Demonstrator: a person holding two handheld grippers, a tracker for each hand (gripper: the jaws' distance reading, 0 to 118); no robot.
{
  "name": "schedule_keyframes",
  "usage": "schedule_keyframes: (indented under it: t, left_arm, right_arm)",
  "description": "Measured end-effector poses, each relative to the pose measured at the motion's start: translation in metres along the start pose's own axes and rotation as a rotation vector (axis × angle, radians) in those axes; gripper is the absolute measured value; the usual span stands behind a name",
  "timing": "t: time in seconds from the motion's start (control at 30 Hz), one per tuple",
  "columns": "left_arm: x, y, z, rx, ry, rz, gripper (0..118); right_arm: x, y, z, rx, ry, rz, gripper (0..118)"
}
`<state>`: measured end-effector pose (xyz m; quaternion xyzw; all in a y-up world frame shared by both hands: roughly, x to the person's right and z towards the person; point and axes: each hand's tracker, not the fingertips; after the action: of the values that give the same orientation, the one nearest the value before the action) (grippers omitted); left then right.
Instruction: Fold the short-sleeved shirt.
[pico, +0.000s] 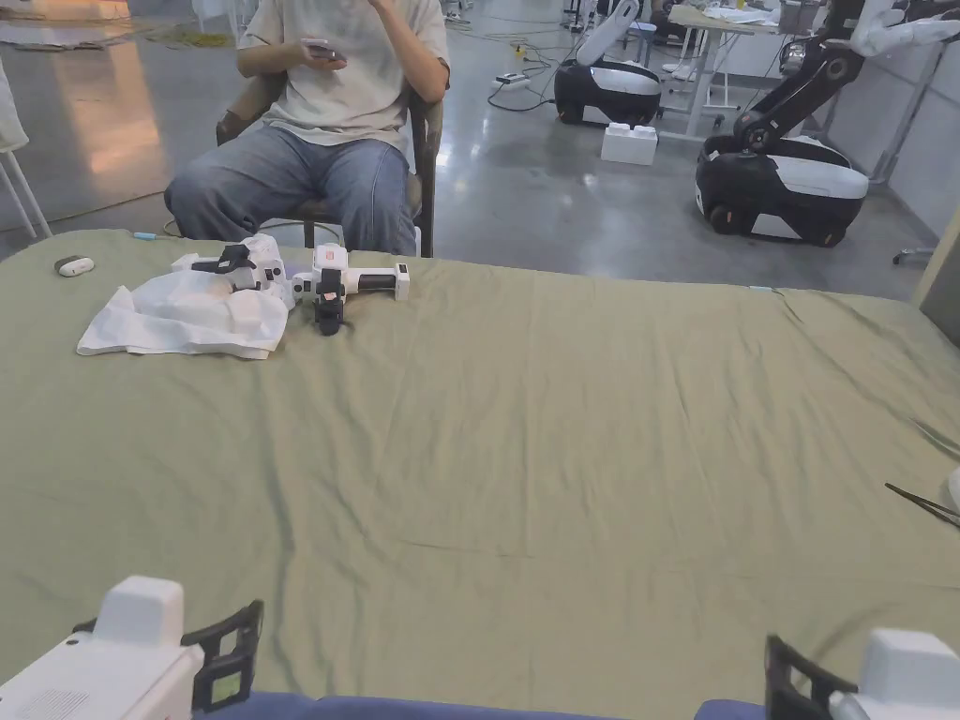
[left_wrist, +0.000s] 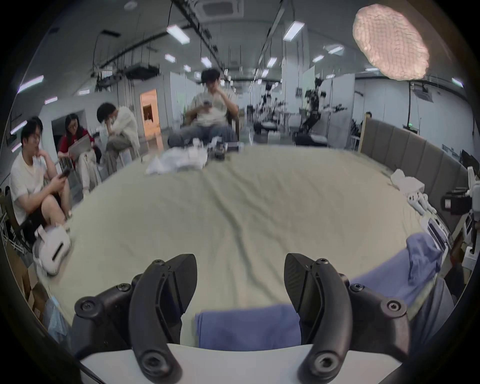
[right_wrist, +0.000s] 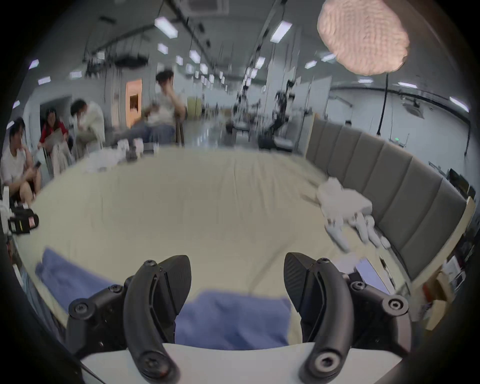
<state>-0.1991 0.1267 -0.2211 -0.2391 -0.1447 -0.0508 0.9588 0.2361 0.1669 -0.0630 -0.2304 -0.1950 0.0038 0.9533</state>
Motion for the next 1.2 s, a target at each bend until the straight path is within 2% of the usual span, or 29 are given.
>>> schedule_keyframes:
  t: [0.2,0.27,0.3,0.33,0.37,0.4,0.43,0.53,0.67,0.77,0.9,1.0,1.17,1.2]
  left_arm:
    - [0.029,0.042,0.015,0.245,0.050,-0.011,70]
    - [0.037,0.053,0.018,0.295,0.050,-0.027,58]
    - [0.040,0.057,0.020,0.313,0.055,-0.038,47]
    - [0.042,0.061,0.021,0.329,0.067,-0.050,30]
    - [0.045,0.064,0.022,0.346,0.073,-0.061,20]
    - [0.047,0.067,0.024,0.362,0.088,-0.069,12]
    - [0.047,0.069,0.025,0.369,0.091,-0.069,5]
    - [0.045,0.074,0.032,0.392,0.096,-0.061,0]
    - [0.023,0.071,0.040,0.361,0.086,-0.019,0]
    - [-0.019,0.058,0.036,0.219,0.030,0.051,0]
    - [-0.088,0.025,0.019,-0.040,-0.076,0.217,0]
    - [-0.134,-0.012,0.005,-0.220,-0.207,0.333,0]
    - [-0.159,-0.050,-0.007,-0.398,-0.279,0.457,0]
    - [-0.162,-0.056,-0.010,-0.421,-0.307,0.488,3]
  right_arm:
    - [-0.038,0.031,-0.005,0.235,0.008,-0.037,75]
    - [-0.047,0.039,-0.004,0.282,0.023,-0.070,62]
    - [-0.051,0.043,-0.002,0.309,0.025,-0.077,51]
    - [-0.056,0.046,-0.001,0.334,0.013,-0.078,34]
    - [-0.059,0.048,0.000,0.353,0.011,-0.078,19]
    - [-0.063,0.051,0.002,0.378,0.009,-0.081,9]
    - [-0.067,0.053,0.002,0.385,0.004,-0.078,6]
    - [-0.075,0.057,0.006,0.413,0.011,-0.075,4]
    - [-0.086,0.060,0.007,0.420,0.033,-0.049,0]
    - [-0.091,0.058,0.006,0.404,0.056,-0.032,0]
    - [-0.095,0.052,-0.001,0.371,0.077,-0.004,0]
    - [-0.098,0.044,-0.008,0.324,0.094,0.006,0]
    - [-0.101,0.030,-0.016,0.273,0.106,0.027,0]
    - [-0.101,0.028,-0.017,0.264,0.108,0.028,0]
